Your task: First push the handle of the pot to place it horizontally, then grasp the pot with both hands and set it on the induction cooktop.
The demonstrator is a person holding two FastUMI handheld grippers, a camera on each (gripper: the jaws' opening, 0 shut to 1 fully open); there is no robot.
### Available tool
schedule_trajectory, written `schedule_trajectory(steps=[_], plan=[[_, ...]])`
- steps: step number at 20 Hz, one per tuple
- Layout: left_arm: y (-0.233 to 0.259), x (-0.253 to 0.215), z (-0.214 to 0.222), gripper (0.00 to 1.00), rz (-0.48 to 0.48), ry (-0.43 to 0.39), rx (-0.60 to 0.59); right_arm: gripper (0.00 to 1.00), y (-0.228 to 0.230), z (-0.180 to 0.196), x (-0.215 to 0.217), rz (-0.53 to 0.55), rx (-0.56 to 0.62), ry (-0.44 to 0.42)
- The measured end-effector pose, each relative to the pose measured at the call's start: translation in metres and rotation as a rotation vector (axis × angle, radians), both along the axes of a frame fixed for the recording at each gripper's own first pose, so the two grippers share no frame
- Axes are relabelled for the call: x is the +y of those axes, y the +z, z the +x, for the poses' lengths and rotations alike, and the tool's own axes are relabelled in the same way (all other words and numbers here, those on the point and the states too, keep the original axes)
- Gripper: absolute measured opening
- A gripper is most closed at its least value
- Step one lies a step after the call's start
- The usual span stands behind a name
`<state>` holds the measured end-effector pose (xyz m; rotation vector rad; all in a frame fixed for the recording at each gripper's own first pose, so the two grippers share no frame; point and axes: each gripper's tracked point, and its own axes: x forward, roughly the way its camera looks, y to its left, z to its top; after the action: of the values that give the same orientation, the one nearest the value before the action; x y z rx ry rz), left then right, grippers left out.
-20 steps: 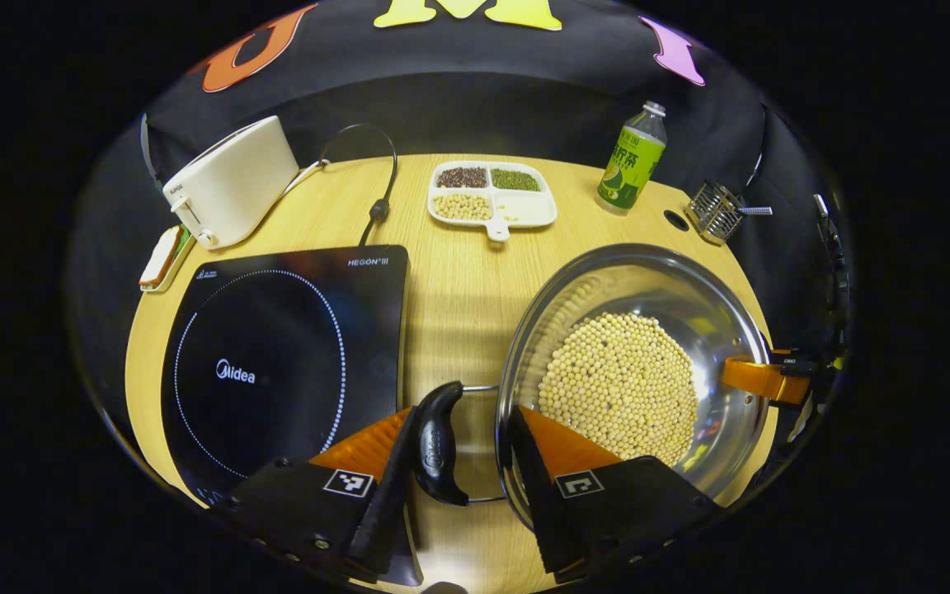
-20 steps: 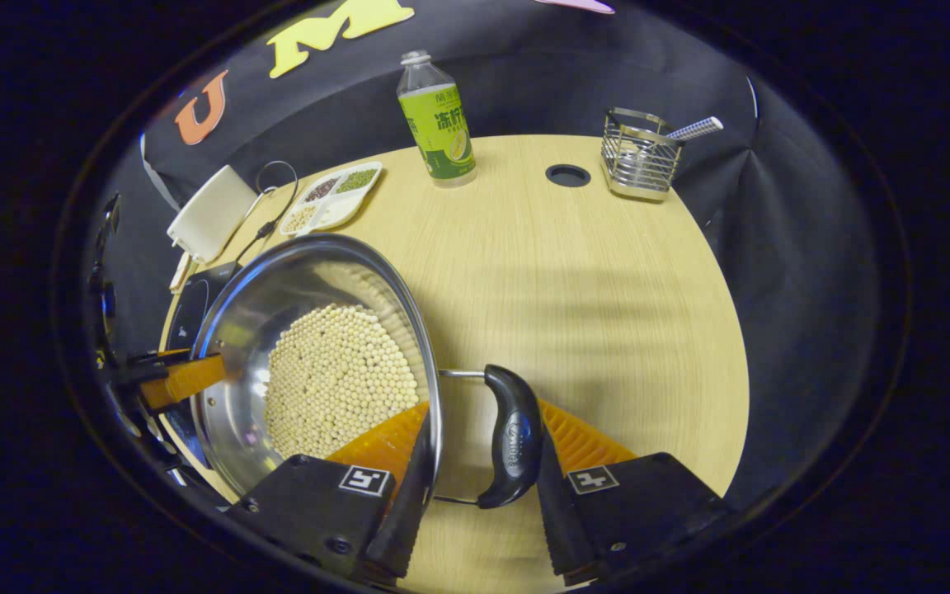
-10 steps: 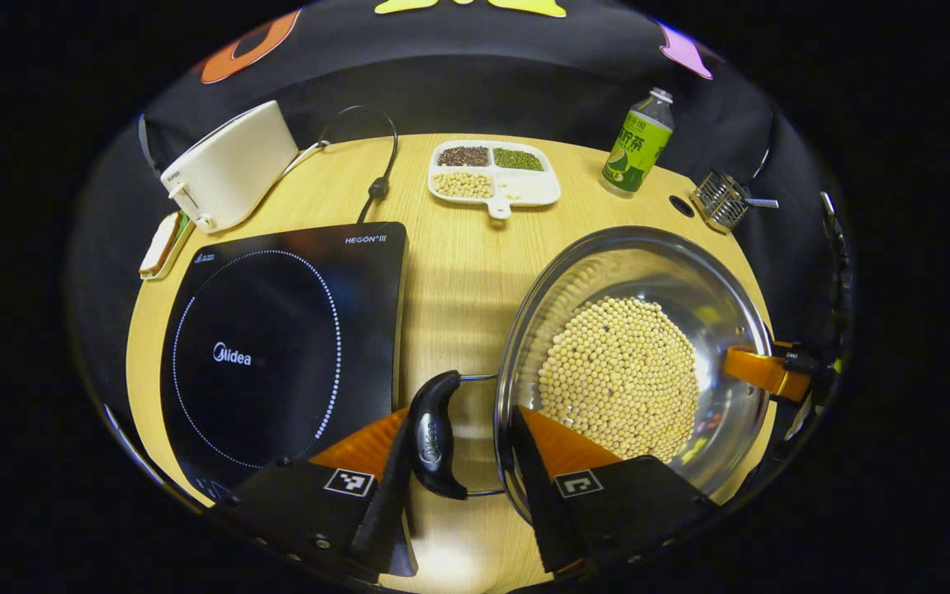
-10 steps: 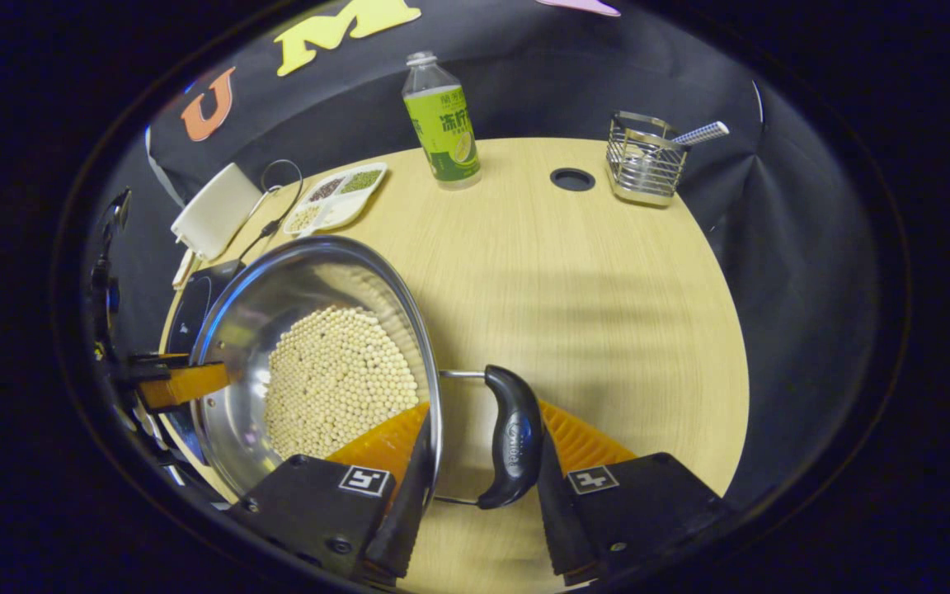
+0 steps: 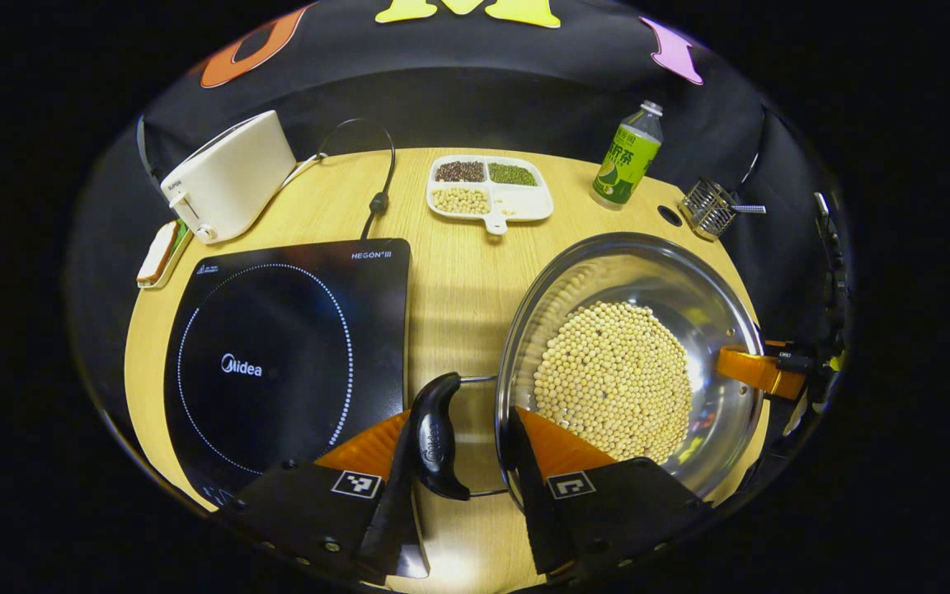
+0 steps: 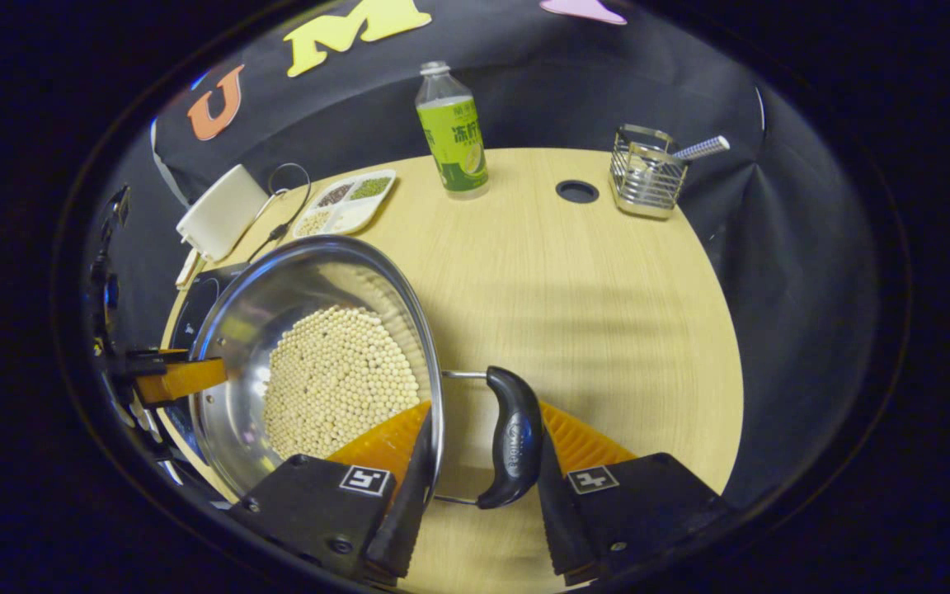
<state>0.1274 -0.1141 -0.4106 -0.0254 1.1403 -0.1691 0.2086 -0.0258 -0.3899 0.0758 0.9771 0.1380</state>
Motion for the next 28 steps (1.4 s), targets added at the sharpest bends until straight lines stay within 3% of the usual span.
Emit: schedule_trajectory(steps=[2, 3, 4, 14, 28], plan=[[0.008, 0.009, 0.003, 0.58, -0.007, 0.002, -0.012, 0.62, 0.010, -0.001, 0.009, -0.007, -0.015, 0.003], [0.012, 0.014, 0.005, 0.69, -0.008, 0.002, -0.022, 0.62, 0.014, -0.002, 0.014, -0.008, -0.020, 0.006], [0.017, 0.020, 0.005, 0.58, -0.005, 0.002, -0.030, 0.62, 0.018, -0.002, 0.021, -0.005, -0.026, 0.005], [0.049, 0.114, -0.002, 0.58, 0.008, 0.051, -0.090, 0.62, 0.048, -0.009, 0.115, -0.001, -0.063, 0.057], [0.050, 0.250, -0.010, 0.58, 0.041, 0.119, -0.100, 0.60, 0.040, -0.015, 0.252, 0.024, -0.016, 0.096]])
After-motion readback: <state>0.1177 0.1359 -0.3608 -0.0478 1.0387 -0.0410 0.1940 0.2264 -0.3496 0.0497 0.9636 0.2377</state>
